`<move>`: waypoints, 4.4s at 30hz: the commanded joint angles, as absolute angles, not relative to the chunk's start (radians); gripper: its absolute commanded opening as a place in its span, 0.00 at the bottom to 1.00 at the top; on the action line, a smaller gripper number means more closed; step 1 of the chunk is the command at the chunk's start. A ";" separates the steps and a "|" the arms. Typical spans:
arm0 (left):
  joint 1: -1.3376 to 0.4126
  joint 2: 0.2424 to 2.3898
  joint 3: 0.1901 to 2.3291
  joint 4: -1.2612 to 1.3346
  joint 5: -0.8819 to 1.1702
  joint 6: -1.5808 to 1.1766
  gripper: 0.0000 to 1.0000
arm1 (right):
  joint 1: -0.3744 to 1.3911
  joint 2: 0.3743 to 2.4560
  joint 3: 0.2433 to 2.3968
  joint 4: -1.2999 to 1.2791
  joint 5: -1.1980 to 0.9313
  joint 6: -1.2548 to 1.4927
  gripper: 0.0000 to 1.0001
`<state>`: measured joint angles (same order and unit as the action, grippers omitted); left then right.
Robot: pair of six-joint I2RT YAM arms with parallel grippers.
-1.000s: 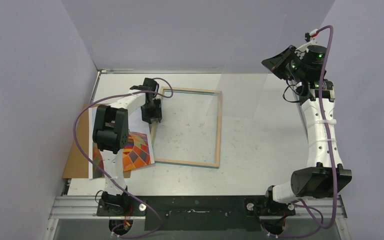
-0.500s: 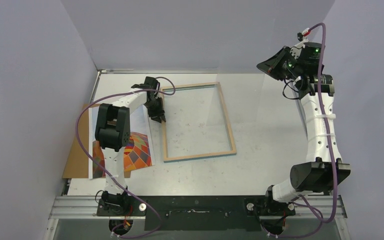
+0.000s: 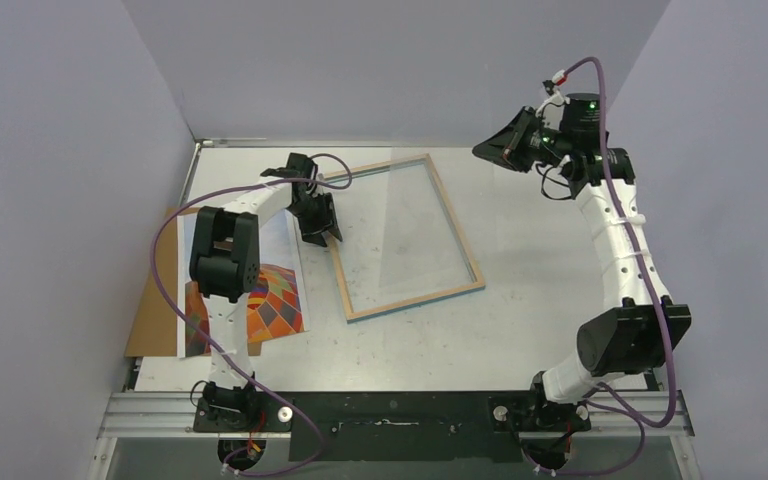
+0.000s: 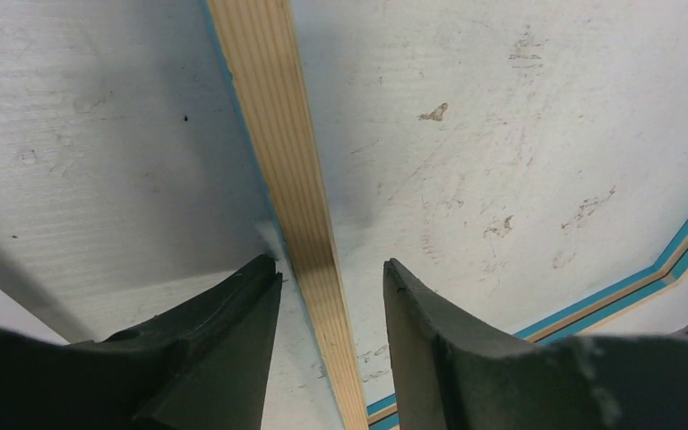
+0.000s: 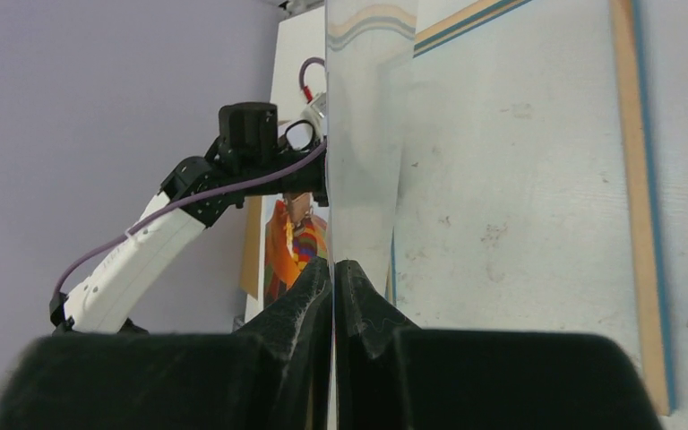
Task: Put the photo into the frame
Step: Adjust the photo frame at the center of the board, then place the photo frame item in the photo frame.
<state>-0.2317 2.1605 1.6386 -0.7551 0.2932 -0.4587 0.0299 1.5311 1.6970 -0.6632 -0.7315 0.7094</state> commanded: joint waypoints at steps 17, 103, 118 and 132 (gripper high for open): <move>-0.084 1.881 1.485 -0.611 0.383 -0.476 0.58 | 0.179 1.883 1.876 -0.534 -0.915 0.684 0.00; -0.071 2.268 1.686 -0.493 0.468 -0.529 0.33 | 0.192 2.061 1.878 -0.647 -0.816 0.718 0.00; -0.072 2.308 1.730 -0.523 0.460 -0.548 0.32 | 0.175 2.030 1.815 -0.633 -0.776 0.681 0.00; -0.072 2.338 1.766 -0.551 0.463 -0.542 0.29 | 0.173 2.024 1.705 -0.489 -0.829 0.673 0.00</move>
<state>-0.0734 2.2925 1.7367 -0.5442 0.5133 -0.5613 0.1623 2.0995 1.7329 -0.5827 -0.7570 0.6712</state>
